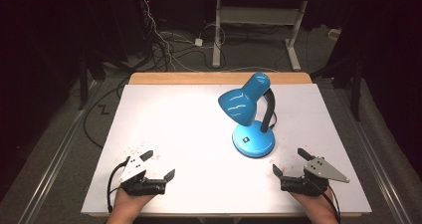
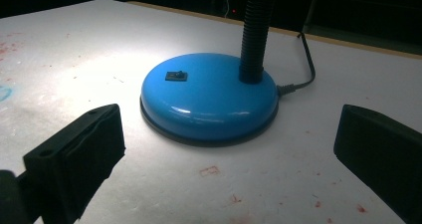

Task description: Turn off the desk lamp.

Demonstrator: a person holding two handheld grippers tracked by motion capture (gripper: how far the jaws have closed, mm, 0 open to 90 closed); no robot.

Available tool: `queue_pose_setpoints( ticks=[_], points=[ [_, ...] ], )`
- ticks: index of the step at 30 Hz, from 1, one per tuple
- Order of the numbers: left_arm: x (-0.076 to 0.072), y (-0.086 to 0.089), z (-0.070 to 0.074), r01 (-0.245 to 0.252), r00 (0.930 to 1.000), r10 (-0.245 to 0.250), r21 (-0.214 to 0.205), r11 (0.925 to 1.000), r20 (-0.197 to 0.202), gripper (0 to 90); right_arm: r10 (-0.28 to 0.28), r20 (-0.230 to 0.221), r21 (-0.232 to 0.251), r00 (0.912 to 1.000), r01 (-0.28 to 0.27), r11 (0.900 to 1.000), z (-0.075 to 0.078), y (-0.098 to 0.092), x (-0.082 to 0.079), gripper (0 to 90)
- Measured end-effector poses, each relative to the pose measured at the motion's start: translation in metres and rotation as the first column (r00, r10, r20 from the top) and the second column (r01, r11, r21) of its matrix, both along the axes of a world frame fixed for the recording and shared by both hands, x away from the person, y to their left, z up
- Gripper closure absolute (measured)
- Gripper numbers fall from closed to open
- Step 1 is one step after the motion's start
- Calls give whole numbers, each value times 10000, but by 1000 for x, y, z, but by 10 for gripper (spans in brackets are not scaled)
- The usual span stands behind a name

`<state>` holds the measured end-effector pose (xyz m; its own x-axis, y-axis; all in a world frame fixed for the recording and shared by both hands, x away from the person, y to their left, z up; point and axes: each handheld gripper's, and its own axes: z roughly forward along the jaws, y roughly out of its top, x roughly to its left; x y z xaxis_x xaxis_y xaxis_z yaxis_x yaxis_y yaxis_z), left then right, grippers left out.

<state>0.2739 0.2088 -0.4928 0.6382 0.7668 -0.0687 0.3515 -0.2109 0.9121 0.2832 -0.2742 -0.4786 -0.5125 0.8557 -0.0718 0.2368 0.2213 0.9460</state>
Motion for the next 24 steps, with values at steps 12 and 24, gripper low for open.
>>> queue_pose_setpoints(
  ticks=[12,24],
  points=[
    [1,2,0,-69,10000,69,-14,10000,-39,1,36,-204,-175,9998,-40,9998,-3,0,2,86],
    [1,1,-1,-62,10000,62,25,10000,-73,1,-30,-480,-215,9988,20,9998,-4,-4,4,187]
  ],
)
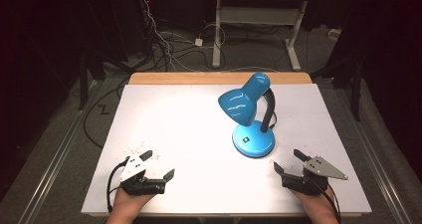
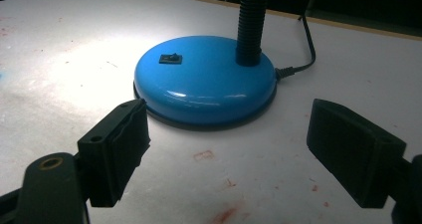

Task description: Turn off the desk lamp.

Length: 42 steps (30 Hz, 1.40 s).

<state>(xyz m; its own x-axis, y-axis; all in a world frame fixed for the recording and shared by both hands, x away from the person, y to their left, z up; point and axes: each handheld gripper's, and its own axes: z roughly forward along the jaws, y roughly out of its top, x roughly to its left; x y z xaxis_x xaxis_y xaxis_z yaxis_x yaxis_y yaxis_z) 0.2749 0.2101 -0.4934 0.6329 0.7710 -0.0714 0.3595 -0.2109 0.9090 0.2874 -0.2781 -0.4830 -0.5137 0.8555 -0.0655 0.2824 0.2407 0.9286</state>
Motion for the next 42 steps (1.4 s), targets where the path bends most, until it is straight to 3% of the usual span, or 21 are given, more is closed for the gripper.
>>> queue_pose_setpoints(
  ticks=[10,26,33,42],
  points=[
    [0,0,-1,11,10000,-11,24,10000,-30,1,76,-123,-17,9999,-76,10000,0,-2,0,323],
    [0,-1,-1,32,10000,-32,54,10000,-21,1,85,-432,-222,9990,-94,9997,2,-2,-1,782],
    [0,0,-1,51,10000,-51,58,10000,-14,1,-10,-634,-96,9980,4,10000,3,-2,-2,890],
    [0,-1,-1,58,10000,-58,87,9999,4,1,144,-577,-197,9982,-155,9997,4,-2,0,900]
  ],
)
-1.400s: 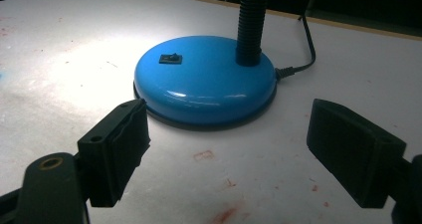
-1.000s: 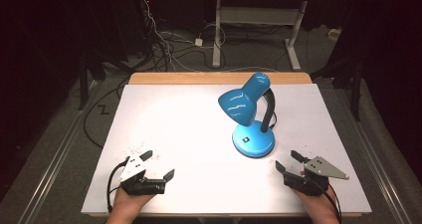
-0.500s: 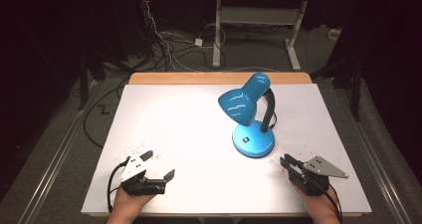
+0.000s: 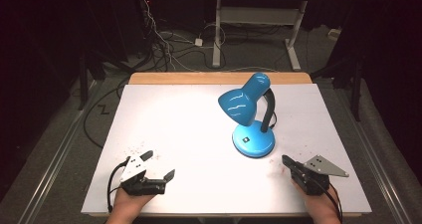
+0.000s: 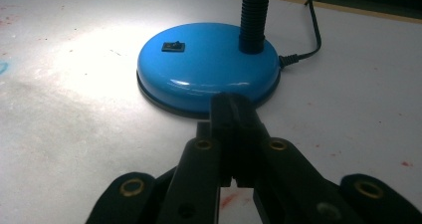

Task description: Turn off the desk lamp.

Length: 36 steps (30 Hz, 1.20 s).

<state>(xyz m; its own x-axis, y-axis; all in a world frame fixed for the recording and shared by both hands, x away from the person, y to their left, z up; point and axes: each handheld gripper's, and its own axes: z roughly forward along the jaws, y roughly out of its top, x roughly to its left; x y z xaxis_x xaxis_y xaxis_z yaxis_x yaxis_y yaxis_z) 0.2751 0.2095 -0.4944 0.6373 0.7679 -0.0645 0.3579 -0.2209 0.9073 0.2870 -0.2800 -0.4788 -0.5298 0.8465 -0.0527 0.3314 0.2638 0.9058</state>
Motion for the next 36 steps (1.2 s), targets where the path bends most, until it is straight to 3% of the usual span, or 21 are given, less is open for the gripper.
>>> queue_pose_setpoints(
  ticks=[19,28,36],
  points=[
    [-1,6,0,-35,10000,34,-63,10000,-32,1,747,277,-224,9968,-740,9970,0,24,10,900],
    [-4,12,2,-255,9986,252,45,9997,464,0,1321,87,-173,9912,-1320,9911,2,45,20,900],
    [0,13,-2,-170,9999,169,-157,9997,-18,0,1477,20,10,9890,-1477,9890,3,58,30,900]
  ],
)
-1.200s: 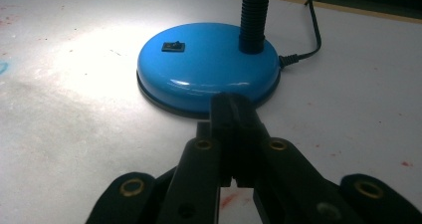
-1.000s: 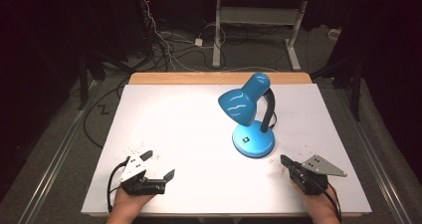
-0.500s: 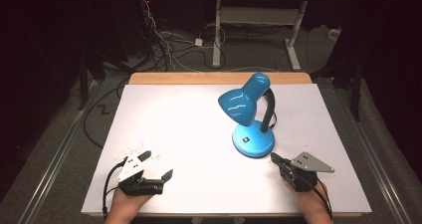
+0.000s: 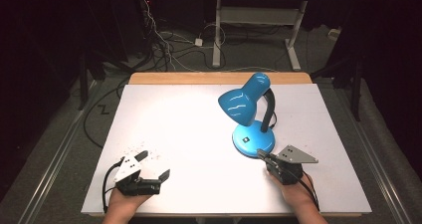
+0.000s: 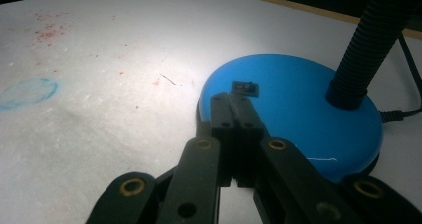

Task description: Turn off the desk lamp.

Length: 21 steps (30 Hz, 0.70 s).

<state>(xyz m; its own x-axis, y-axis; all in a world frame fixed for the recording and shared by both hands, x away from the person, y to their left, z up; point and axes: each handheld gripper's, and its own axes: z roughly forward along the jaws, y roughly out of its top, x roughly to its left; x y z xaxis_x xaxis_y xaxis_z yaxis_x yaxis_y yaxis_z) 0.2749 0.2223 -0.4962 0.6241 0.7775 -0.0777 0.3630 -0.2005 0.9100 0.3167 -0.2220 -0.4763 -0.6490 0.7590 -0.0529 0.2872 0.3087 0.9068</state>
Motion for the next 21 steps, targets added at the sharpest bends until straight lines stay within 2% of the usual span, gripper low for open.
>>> queue_pose_setpoints(
  ticks=[1,4,6,8,11,15,21],
  points=[
    [1,-1,0,35,10000,-35,96,9999,11,0,-32,-38,85,10000,33,10000,-1,1,3,900],
    [2,-2,0,152,9999,-151,160,9998,-35,0,-54,-48,-56,10000,54,10000,-1,4,7,900],
    [1,-1,0,211,9997,-210,83,9997,-124,0,-68,-32,-114,10000,68,9999,0,6,11,900],
    [1,-1,1,220,9997,-219,92,9997,-146,0,-173,-98,114,9998,175,9998,3,9,17,900],
    [4,0,4,264,9995,-262,98,9996,-176,0,-163,-28,15,9999,163,9999,6,12,21,900],
    [4,2,9,636,9966,-648,-240,9977,-503,0,-130,-22,-66,9999,130,9999,7,16,25,900],
    [6,0,6,547,9974,-544,49,9985,-463,0,-53,0,-103,10000,53,9999,7,25,32,900]
  ],
)
